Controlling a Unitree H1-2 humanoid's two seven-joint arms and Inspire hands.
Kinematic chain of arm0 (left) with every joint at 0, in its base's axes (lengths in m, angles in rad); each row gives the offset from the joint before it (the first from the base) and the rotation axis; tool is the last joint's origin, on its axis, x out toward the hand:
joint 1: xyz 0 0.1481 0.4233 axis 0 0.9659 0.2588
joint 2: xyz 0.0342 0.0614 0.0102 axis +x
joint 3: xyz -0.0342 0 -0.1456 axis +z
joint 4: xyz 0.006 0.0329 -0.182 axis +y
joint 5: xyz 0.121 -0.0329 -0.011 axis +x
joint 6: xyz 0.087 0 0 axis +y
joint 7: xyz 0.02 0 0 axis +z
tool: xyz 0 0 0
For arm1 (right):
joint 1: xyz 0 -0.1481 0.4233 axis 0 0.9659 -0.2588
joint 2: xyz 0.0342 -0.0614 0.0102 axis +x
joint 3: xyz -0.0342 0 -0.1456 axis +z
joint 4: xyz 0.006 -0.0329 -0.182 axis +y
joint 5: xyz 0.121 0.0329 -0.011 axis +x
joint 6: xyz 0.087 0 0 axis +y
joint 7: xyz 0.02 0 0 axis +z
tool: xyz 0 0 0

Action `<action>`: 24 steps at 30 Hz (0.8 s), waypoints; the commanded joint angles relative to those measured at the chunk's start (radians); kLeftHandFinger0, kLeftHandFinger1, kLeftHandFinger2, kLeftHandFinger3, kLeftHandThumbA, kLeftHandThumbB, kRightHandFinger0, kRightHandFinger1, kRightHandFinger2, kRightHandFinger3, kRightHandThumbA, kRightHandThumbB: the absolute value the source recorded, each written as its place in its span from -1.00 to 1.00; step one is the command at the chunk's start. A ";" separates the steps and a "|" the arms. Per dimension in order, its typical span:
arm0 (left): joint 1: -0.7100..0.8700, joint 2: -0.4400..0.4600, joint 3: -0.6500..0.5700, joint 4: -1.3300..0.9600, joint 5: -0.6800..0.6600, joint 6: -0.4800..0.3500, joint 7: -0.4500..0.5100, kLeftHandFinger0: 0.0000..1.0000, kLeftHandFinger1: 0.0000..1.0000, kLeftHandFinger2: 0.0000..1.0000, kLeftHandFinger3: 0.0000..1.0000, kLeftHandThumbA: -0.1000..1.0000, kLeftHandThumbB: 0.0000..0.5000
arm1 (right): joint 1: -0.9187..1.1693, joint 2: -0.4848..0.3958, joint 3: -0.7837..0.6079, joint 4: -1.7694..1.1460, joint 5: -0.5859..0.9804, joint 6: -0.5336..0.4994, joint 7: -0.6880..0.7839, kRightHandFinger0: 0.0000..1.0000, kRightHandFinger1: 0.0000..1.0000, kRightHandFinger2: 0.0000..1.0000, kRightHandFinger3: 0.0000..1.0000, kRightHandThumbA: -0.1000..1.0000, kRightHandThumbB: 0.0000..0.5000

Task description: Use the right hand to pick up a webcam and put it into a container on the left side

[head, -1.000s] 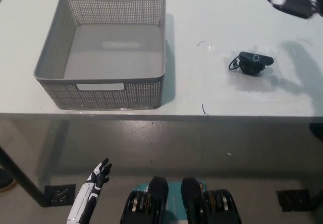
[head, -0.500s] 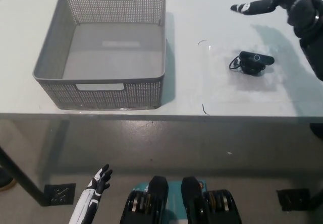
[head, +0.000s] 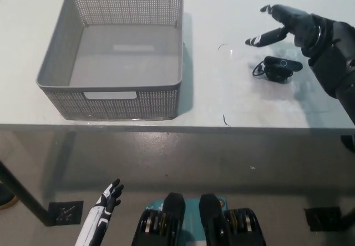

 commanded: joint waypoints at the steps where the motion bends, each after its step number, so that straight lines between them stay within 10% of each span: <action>1: -0.011 0.011 0.002 -0.036 0.008 -0.021 -0.005 1.00 1.00 1.00 1.00 1.00 -0.40 | -0.032 -0.001 0.013 0.010 -0.026 -0.022 0.018 1.00 1.00 1.00 1.00 0.65 1.00; 24: -0.027 0.016 0.011 -0.027 0.008 -0.025 -0.004 1.00 1.00 1.00 1.00 1.00 -0.46 | 0.072 0.011 0.066 0.090 -0.067 -0.006 0.016 1.00 1.00 1.00 1.00 0.62 1.00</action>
